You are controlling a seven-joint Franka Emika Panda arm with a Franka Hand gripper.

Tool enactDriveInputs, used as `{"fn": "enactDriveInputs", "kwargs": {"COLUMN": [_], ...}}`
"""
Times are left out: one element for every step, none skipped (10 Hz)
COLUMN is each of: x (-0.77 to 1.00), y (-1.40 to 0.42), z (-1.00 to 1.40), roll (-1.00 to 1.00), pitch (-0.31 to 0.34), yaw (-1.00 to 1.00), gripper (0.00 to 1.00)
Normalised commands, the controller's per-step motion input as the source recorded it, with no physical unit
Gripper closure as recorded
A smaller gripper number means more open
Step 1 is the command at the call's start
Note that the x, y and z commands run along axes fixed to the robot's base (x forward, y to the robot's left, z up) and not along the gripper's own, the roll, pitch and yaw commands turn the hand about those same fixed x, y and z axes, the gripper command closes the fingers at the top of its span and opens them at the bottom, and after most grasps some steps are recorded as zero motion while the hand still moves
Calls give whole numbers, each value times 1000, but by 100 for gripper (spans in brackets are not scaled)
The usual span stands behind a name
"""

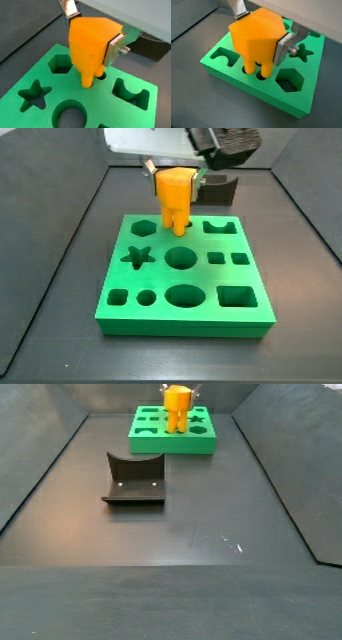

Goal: Insert the 3 prong object.

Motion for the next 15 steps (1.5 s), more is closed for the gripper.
{"fn": "enactDriveInputs", "kwargs": {"x": [29,69,77,171,89,0,74,223,183,14,0,-3,-40,0,54], "y": [14,114,89,109,34,0,0,0,0,0,0,0,0,-11,-54], "z": [-191,-240,-240,-246,-243,-223,-243,-183,-143,-134,-103,-63,-63,-129,-289], "roll": [0,-47,-53,-34,-36,-47,-20,-33,0,0,0,0,0,46,117], "pitch": [107,76,71,81,60,0,26,66,67,29,3,6,0,40,94], "yaw": [-723,-809,-837,-760,-351,-71,0,0,9,283,257,0,0,0,-103], "gripper": [100,100,100,100,100,100,100,100,100,100,100,100,100,100,100]}}
